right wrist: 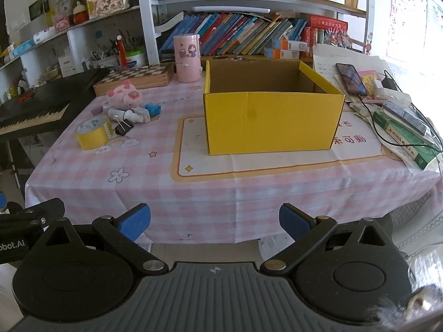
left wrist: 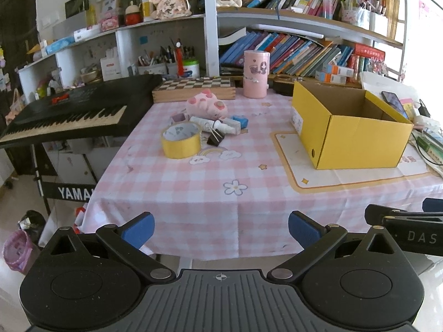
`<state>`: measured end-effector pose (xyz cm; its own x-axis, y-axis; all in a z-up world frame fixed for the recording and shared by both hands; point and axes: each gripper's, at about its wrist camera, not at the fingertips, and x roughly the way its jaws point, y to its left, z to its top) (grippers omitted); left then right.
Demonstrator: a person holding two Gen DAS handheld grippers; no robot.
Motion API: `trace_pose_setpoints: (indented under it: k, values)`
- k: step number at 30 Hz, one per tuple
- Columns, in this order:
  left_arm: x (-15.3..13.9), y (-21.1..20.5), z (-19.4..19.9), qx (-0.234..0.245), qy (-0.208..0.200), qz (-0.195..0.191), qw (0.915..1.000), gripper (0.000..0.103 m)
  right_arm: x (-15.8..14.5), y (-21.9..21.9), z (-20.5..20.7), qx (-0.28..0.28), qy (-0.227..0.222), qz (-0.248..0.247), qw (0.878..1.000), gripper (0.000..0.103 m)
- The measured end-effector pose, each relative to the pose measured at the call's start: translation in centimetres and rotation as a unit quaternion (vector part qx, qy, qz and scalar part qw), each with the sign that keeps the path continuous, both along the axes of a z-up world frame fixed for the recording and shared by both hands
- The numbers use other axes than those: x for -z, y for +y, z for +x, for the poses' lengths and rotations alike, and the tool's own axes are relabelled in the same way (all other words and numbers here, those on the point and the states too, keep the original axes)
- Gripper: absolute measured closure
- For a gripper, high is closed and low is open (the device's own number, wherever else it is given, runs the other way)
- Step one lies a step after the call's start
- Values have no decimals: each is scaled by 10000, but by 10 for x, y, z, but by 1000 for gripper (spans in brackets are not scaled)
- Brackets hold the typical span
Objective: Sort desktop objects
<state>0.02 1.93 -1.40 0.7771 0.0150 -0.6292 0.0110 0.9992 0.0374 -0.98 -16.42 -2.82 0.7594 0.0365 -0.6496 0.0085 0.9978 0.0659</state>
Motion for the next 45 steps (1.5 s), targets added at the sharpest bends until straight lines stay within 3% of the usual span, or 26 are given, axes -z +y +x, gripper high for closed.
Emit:
trace_pose_setpoints:
  k: [34, 45]
  values:
    - [3, 33, -3, -203, 69, 55, 9998, 0, 2, 36, 3, -245, 39, -123, 9996, 3]
    - [-2, 52, -1, -437, -107, -113, 9989, 0, -5, 60, 13, -679, -125, -241, 9973, 3]
